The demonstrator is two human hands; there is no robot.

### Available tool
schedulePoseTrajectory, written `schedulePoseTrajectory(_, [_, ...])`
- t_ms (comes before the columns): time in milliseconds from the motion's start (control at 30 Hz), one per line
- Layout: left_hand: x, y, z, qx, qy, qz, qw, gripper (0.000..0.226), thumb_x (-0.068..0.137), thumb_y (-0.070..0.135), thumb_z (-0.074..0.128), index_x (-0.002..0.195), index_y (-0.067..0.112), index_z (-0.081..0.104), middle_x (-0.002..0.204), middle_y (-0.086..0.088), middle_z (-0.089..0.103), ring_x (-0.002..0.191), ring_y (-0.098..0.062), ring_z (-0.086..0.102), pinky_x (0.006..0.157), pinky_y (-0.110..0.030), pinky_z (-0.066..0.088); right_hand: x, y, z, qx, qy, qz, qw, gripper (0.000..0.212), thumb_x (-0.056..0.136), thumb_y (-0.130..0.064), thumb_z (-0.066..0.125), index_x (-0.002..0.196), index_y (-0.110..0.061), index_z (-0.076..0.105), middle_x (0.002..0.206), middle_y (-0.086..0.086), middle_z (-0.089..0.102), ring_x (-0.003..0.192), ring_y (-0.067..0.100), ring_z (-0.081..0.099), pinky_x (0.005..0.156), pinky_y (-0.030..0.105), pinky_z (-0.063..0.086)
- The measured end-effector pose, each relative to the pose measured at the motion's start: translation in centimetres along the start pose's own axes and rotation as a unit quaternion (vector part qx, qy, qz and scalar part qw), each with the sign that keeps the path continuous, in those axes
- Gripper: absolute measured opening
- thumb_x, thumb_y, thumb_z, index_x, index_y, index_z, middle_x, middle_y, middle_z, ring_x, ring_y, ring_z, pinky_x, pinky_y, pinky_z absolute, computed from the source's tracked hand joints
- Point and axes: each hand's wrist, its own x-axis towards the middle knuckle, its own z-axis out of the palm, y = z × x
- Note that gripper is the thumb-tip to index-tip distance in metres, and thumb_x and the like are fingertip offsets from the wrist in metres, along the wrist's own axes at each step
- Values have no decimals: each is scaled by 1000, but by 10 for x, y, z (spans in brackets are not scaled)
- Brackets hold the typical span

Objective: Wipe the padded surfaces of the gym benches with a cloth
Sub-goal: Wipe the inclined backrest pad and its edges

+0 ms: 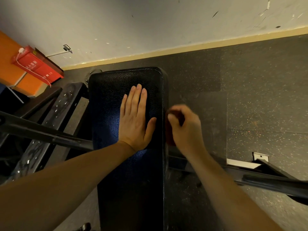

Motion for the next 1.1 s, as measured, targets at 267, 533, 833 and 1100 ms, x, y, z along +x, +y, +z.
schedulePoseTrajectory(267, [1, 1, 0, -4, 2, 0, 1000, 74, 102, 40, 33, 157, -8, 21, 168, -24, 15, 158, -36, 9, 126, -58, 12, -23, 21, -9, -114, -112, 39, 986, 9, 99, -19, 62, 103, -26, 65, 90, -16, 61, 86, -2, 60, 77, 16, 44])
schedulePoseTrajectory(533, [1, 0, 0, -12, 1, -2, 1000, 73, 102, 39, 34, 157, -7, 21, 168, -23, 15, 158, -36, 9, 126, -57, 11, -47, 25, -7, -90, -148, 71, 982, 9, 99, -20, 62, 101, -29, 64, 92, -16, 63, 91, 1, 63, 83, 23, 49])
schedulePoseTrajectory(833, [2, 0, -1, -10, 2, 2, 1000, 74, 102, 40, 33, 157, -8, 22, 167, -24, 16, 158, -36, 10, 126, -58, 12, 11, -10, -5, -44, 4, -22, 999, 10, 98, -17, 63, 102, -25, 64, 88, -21, 60, 85, -11, 57, 84, 13, 45])
schedulePoseTrajectory(1100, [1, 1, -1, -12, 2, -1, 1000, 74, 101, 40, 34, 157, -7, 21, 168, -23, 16, 158, -36, 10, 126, -58, 13, -7, 6, -16, -151, -99, 1, 984, 8, 98, -19, 63, 101, -27, 63, 87, -22, 55, 83, -6, 54, 83, 17, 45])
